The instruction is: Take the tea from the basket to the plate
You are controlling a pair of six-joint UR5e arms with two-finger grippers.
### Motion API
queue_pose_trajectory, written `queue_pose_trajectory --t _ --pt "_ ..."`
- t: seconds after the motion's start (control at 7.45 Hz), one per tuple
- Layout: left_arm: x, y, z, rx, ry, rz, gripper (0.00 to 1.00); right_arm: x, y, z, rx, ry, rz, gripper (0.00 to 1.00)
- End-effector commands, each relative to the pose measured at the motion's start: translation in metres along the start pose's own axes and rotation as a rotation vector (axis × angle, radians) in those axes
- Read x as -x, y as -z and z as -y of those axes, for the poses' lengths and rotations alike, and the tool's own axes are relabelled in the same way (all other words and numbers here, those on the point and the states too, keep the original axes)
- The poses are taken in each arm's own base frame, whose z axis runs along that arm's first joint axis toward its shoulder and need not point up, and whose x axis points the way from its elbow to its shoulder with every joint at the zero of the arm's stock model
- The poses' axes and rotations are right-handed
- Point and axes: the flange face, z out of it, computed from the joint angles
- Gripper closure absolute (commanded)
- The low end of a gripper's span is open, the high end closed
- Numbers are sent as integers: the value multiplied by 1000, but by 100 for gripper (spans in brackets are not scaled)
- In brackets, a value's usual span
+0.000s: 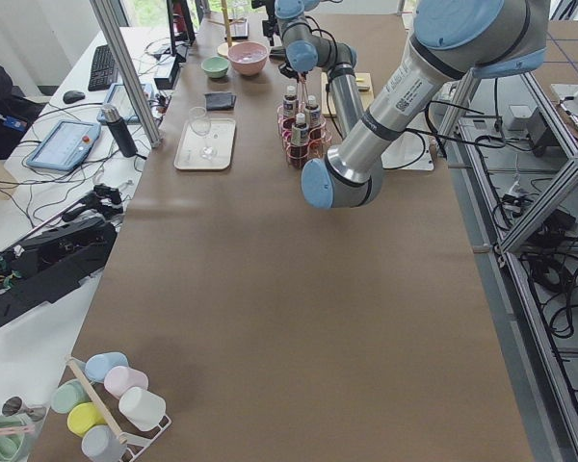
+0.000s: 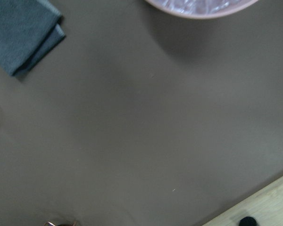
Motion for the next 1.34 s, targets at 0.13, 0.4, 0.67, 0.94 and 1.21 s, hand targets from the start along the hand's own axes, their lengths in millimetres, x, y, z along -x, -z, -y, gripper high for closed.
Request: queue_pose_trajectory --t 0.13,0.4,0.67,0.94,1.21 --pt "-2 3 0 -5 -3 -2 100 124 -28 -74 81 -50 -68 0" --pt "-2 3 0 -7 -4 -1 100 141 -37 -114 199 -134 -49 0" --pt "-2 3 1 -5 -3 -2 100 146 -61 -146 271 -61 -56 1" --pt "-3 5 2 -9 -6 -1 100 150 -71 -160 280 -43 -67 6" --pt "-3 7 4 -13 -8 0 100 152 -73 -158 264 -45 -68 8"
